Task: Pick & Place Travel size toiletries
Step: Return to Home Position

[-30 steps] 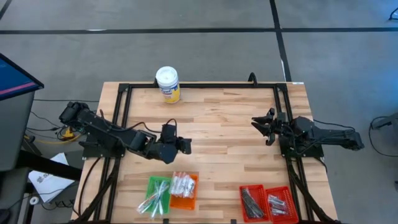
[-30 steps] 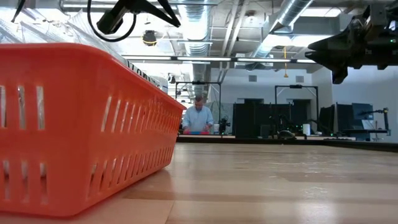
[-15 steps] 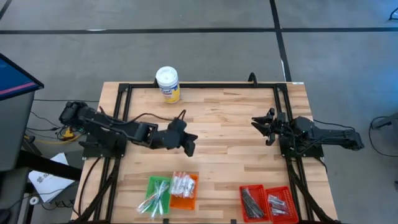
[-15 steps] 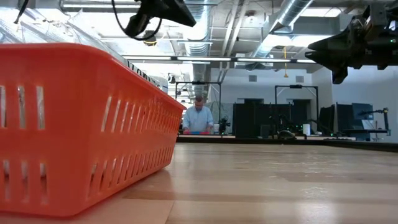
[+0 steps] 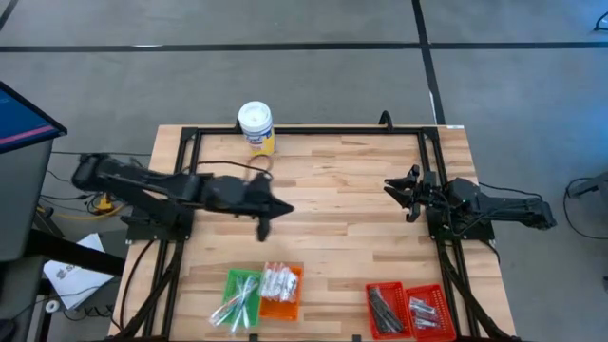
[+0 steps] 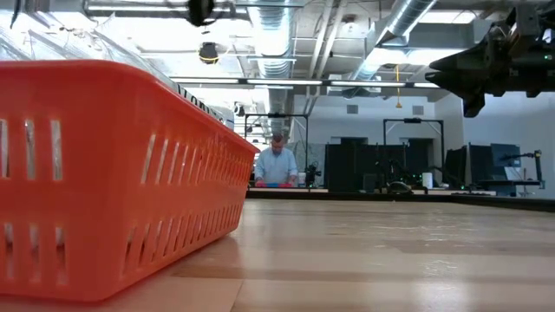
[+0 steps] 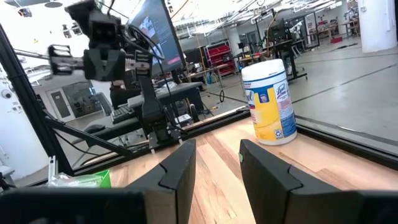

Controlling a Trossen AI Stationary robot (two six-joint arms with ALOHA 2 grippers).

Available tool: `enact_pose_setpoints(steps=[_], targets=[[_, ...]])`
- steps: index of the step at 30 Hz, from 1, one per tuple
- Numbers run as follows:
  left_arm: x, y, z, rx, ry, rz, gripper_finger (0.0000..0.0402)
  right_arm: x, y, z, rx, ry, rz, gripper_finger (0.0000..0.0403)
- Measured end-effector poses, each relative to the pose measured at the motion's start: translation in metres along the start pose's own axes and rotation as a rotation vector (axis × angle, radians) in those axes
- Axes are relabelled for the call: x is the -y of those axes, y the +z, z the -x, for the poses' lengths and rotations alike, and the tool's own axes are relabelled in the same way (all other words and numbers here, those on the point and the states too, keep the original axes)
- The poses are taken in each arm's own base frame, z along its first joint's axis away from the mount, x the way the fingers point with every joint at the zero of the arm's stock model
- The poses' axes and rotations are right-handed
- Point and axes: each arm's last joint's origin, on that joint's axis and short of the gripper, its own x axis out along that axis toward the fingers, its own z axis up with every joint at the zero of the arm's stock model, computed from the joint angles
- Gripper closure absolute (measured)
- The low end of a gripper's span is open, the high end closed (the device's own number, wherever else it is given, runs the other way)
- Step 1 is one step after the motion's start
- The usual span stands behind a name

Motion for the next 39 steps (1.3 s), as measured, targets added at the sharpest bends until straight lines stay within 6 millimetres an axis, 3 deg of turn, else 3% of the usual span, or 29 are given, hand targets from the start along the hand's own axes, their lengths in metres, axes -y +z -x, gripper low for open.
enact_pose_setpoints(steps=[7, 17, 24, 31, 39], targets=[[-0.034, -0.042, 0.058, 0.033, -0.023, -0.014, 0.04, 0.0, -0.001, 0.0, -0.012, -0.003, 0.003, 0.0285], [-0.071, -0.086, 0.113, 0.179, -0.088, 0.026, 0.0398, 0.0, -0.001, 0.0, -0.011, -0.003, 0.002, 0.0285], [-0.097, -0.112, 0.124, 0.274, -0.024, 0.065, 0.0398, 0.0, -0.001, 0.0, -0.012, -0.003, 0.002, 0.0285], [-0.12, -0.133, 0.119, 0.315, 0.105, 0.096, 0.0397, 0.0, -0.001, 0.0, -0.012, -0.003, 0.002, 0.0285], [-0.125, -0.144, 0.111, 0.332, 0.109, 0.101, 0.0396, 0.0, -0.001, 0.0, -0.012, -0.003, 0.003, 0.0285]])
